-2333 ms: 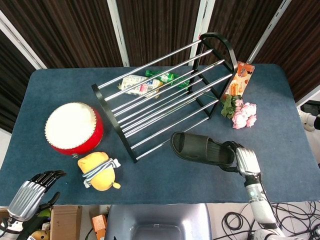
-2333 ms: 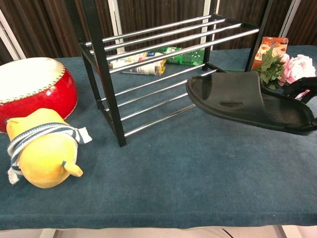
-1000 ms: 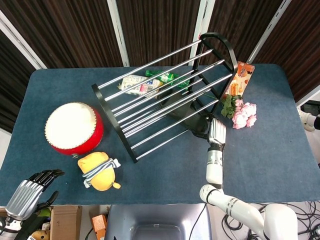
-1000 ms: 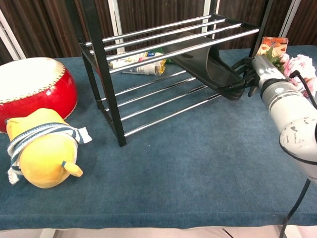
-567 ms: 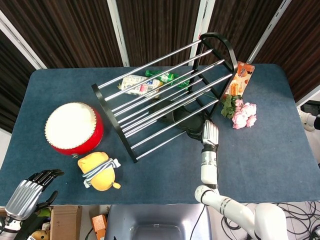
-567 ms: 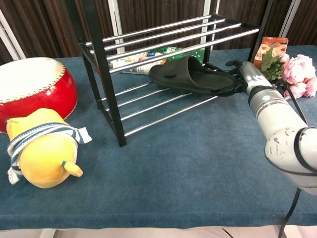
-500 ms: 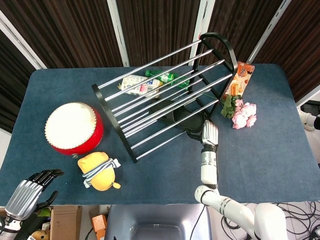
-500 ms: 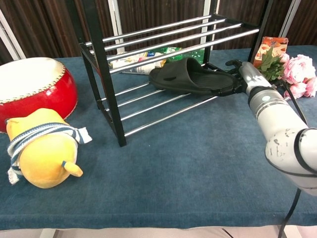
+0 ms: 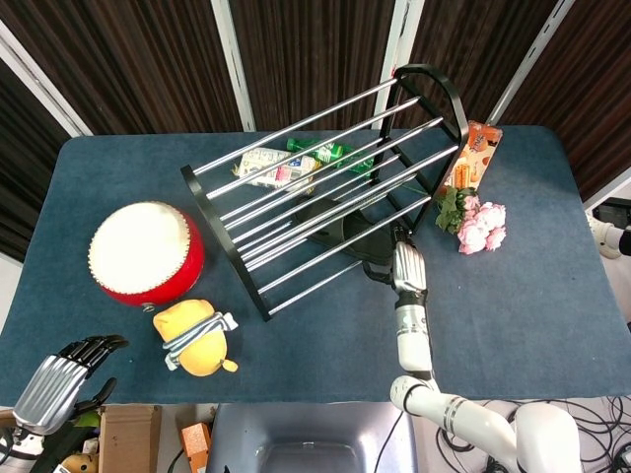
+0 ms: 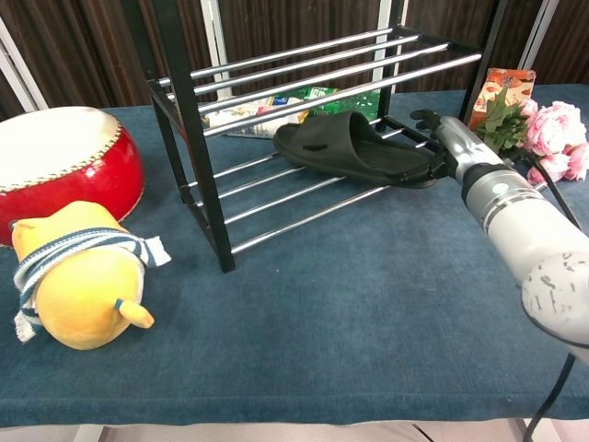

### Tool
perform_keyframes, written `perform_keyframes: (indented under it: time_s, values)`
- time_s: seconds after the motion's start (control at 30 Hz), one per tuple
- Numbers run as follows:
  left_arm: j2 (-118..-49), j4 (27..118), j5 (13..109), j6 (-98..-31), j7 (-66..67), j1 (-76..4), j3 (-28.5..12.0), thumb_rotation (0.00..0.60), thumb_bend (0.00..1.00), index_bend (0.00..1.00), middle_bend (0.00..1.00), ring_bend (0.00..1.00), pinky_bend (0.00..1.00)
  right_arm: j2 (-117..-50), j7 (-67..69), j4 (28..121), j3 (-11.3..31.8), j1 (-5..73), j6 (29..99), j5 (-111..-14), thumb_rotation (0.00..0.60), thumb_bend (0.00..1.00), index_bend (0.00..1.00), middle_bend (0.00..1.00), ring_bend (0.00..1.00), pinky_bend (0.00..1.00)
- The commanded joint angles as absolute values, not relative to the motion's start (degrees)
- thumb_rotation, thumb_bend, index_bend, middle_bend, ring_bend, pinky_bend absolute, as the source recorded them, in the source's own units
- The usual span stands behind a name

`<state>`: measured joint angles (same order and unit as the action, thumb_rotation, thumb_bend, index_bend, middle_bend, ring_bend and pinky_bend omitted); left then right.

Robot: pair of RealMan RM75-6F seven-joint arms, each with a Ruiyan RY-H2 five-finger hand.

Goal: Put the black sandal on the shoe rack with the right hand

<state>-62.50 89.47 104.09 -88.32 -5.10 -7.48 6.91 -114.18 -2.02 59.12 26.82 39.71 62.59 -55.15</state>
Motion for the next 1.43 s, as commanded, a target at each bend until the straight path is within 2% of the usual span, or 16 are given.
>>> perform_keyframes:
  time_s: [0.03, 0.2, 0.67, 0.77, 0.87, 0.93, 1.1, 1.3, 1.43]
  values:
    - [-62.5, 89.5, 104.2, -88.3, -5.0, -7.5, 7.0, 0.600, 0.40, 0.29, 0.27, 0.26, 0.42, -112.7, -2.5, 61.5, 25.6, 38.7, 62.5, -55.9, 0.600, 0.16, 0.00, 0.01, 0.01, 0.16]
    - [-62.5, 89.6, 104.2, -88.2, -5.0, -7.5, 7.0, 0.600, 0.40, 0.29, 0.27, 0.27, 0.42, -110.5, -3.3, 65.3, 23.7, 37.1, 62.6, -57.1, 0.600, 0.15, 0.00, 0.00, 0.00, 0.16]
    - [-61.9, 89.8, 104.4, -87.8, -6.3, -7.8, 7.4, 0.600, 0.40, 0.29, 0.27, 0.27, 0.43, -97.2, -6.2, 82.5, 15.5, 28.9, 67.3, -63.6, 0.600, 0.14, 0.00, 0.00, 0.00, 0.16]
    - [-62.0, 89.6, 104.2, -88.6, -6.1, -7.5, 7.0, 0.600, 0.40, 0.29, 0.27, 0.27, 0.43, -91.2, -5.3, 88.7, 10.7, 25.3, 69.4, -68.5, 0.600, 0.14, 0.00, 0.00, 0.00, 0.16]
    - [-62.2, 89.4, 103.8, -89.3, -6.0, -7.2, 6.7, 0.600, 0.40, 0.29, 0.27, 0.27, 0.43, -83.5, -5.2, 94.8, 3.5, 21.4, 72.3, -76.8, 0.600, 0.14, 0.00, 0.04, 0.04, 0.20]
    - [-62.4, 89.3, 103.5, -89.7, -5.7, -7.0, 6.4, 0.600, 0.40, 0.29, 0.27, 0.27, 0.43, -79.1, -6.4, 96.1, -1.1, 18.9, 75.7, -83.4, 0.600, 0.14, 0.03, 0.08, 0.08, 0.24]
    - [-62.8, 89.5, 102.3, -90.2, -4.6, -6.4, 5.7, 0.600, 0.40, 0.27, 0.27, 0.27, 0.43, -71.8, -9.2, 96.4, -7.5, 13.6, 83.6, -93.0, 0.600, 0.14, 0.12, 0.10, 0.09, 0.21]
    - [-64.0, 90.2, 101.5, -91.4, 0.0, -5.1, 5.1, 0.600, 0.40, 0.23, 0.26, 0.26, 0.43, -69.0, -11.4, 95.9, -8.6, 8.7, 89.9, -95.2, 0.600, 0.14, 0.18, 0.10, 0.09, 0.19]
    - [-64.1, 90.8, 101.5, -91.0, 1.2, -5.0, 5.1, 0.600, 0.40, 0.23, 0.26, 0.26, 0.43, -68.9, -10.8, 95.7, -8.1, 7.7, 90.2, -95.2, 0.600, 0.14, 0.17, 0.10, 0.09, 0.19]
